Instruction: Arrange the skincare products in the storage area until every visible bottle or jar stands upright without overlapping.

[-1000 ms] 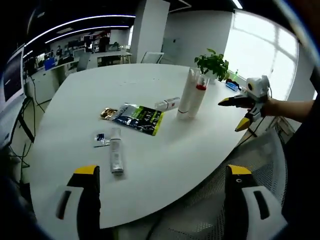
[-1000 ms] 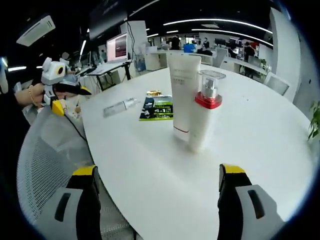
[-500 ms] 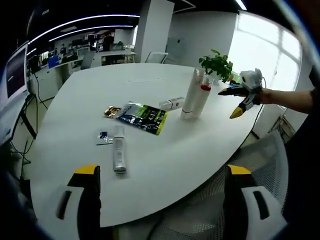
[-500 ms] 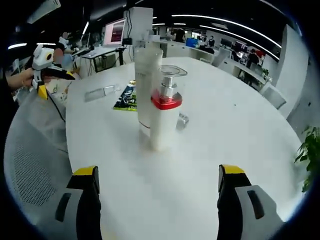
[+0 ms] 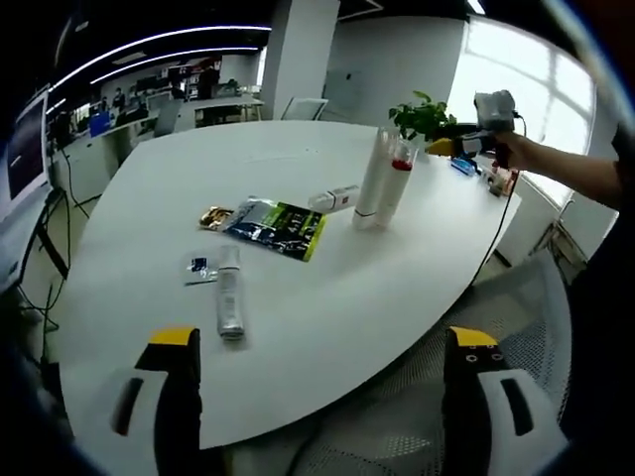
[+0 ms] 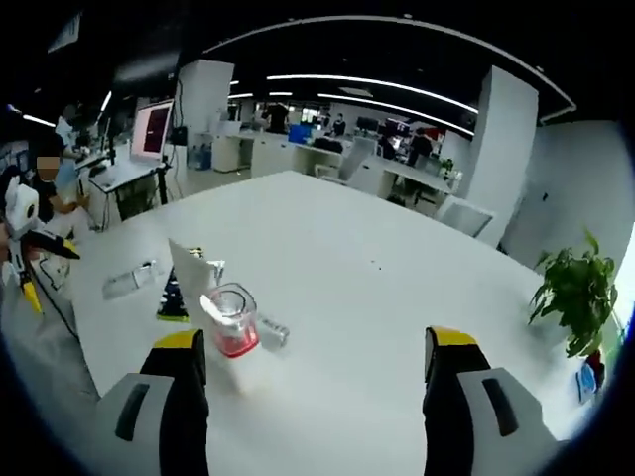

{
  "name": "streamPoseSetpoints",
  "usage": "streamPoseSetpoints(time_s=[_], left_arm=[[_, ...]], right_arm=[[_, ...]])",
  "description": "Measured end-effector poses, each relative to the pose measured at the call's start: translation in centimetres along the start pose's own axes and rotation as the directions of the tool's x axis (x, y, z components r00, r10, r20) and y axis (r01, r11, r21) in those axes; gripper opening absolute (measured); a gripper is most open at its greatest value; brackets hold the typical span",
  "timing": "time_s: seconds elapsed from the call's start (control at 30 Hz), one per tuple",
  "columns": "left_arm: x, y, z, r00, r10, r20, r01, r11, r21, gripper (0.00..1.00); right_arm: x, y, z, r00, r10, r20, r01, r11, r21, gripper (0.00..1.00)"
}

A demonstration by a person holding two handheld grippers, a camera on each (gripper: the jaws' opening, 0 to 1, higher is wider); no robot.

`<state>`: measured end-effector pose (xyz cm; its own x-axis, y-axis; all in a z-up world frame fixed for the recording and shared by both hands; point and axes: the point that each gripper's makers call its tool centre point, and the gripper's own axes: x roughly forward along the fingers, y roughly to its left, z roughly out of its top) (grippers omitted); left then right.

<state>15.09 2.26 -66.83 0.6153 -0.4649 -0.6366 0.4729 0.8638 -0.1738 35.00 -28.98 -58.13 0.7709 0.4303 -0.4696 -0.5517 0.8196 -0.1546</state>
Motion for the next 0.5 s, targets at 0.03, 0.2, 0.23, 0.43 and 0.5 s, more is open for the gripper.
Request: streamPoseSetpoints(time_s=[0.03, 0.2, 0.23, 0.43, 0.5], left_arm=[[0.0, -0.1, 0.0, 1.0, -0.011, 0.002, 0.011, 1.0, -0.001, 0.97], [-0.1, -0.2, 0.0, 0.999, -0.039, 0.013, 0.039, 0.999, -0.027, 0.97], [-0.1, -0.2, 0.1, 0.999, -0.043, 0.019, 0.044, 0.999, -0.033, 0.97], [-0.2, -0.4, 0.1, 0.999, -0.04, 0.022, 0.041, 0.999, -0.024, 0.96], [-0.2, -0.4, 0.1, 0.999, -0.039, 0.02, 0.039, 0.999, -0.018, 0.96]], right_arm=[[-0.4, 0.0, 0.4, 1.0, -0.005, -0.001, 0.005, 1.0, 0.005, 0.89], [0.4, -1.5, -0.6, 0.995, -0.033, -0.094, 0.02, 0.991, -0.133, 0.86], [0.5, -1.9, -0.6, 0.995, -0.035, -0.095, 0.021, 0.99, -0.137, 0.86], [0.6, -4.1, 2.0, 0.994, -0.061, -0.092, 0.041, 0.977, -0.21, 0.85], [1.0, -4.8, 3.5, 0.994, -0.061, -0.086, 0.039, 0.971, -0.238, 0.85]])
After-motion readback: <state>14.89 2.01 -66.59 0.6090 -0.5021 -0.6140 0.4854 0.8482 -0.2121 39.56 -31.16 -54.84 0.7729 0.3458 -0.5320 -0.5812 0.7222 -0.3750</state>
